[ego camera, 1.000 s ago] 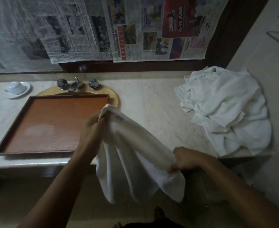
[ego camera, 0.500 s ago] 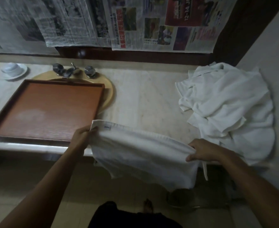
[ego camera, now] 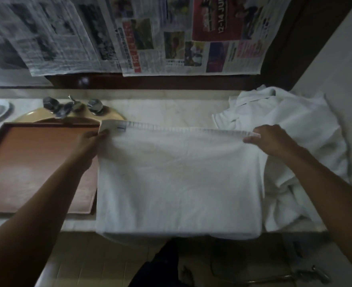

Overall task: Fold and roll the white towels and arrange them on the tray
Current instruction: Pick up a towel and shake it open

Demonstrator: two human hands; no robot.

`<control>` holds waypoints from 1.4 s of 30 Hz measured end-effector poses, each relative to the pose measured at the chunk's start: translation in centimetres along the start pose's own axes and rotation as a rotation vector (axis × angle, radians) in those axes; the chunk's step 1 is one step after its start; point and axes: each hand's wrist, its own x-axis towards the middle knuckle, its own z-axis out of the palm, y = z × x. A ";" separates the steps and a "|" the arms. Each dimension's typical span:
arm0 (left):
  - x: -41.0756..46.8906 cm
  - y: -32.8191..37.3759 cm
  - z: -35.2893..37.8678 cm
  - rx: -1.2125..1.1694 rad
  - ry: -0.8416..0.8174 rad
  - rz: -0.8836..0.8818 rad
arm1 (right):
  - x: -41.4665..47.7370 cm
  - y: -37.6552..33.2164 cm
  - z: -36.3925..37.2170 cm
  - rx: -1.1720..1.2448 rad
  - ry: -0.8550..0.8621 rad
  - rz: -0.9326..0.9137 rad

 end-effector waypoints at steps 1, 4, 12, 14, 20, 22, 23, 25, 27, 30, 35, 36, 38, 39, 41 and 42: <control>1.6 0.3 0.3 0.045 0.007 0.018 | 1.5 -0.1 -0.6 0.013 0.011 0.013; 6.2 1.4 1.3 0.144 0.031 0.030 | 6.6 -0.3 -2.4 0.085 0.000 0.036; 16.3 5.1 5.0 0.319 0.130 0.055 | 18.3 -0.6 -4.4 0.236 0.139 0.181; 19.3 4.7 5.8 0.320 0.113 0.031 | 20.6 -0.8 -3.7 0.275 0.178 0.243; 25.4 3.4 9.6 0.332 0.147 -0.007 | 26.9 -1.3 -0.2 0.266 0.280 0.402; 26.9 3.1 11.0 0.372 0.160 0.003 | 28.5 -1.3 1.1 0.224 0.253 0.418; 27.5 2.8 11.6 0.405 0.161 0.007 | 29.1 -1.1 1.7 0.213 0.248 0.412; 28.2 1.6 12.6 0.518 0.153 0.014 | 29.9 -0.6 3.2 0.223 0.240 0.385; 28.2 0.4 13.2 0.674 0.169 0.010 | 30.1 0.1 4.7 0.158 0.243 0.350; 27.9 -0.8 13.9 0.730 0.235 -0.044 | 30.3 0.4 6.2 0.085 0.302 0.302; 24.3 -1.1 16.8 0.731 0.255 0.321 | 26.7 -3.1 7.3 0.099 0.631 0.146; 22.7 -1.0 18.3 0.744 0.191 0.413 | 25.2 -5.1 8.4 0.134 0.665 0.066; 19.5 -1.6 21.5 0.782 0.007 0.537 | 22.5 -9.9 11.8 0.173 0.576 -0.143; 18.3 -2.2 22.9 0.817 -0.110 0.567 | 21.3 -12.0 13.9 0.133 0.466 -0.241; 17.1 -4.1 24.3 0.930 -0.295 0.582 | 19.8 -14.1 17.5 -0.028 0.283 -0.373; 17.3 -5.1 24.0 0.975 -0.328 0.566 | 19.8 -13.6 18.4 -0.093 0.234 -0.401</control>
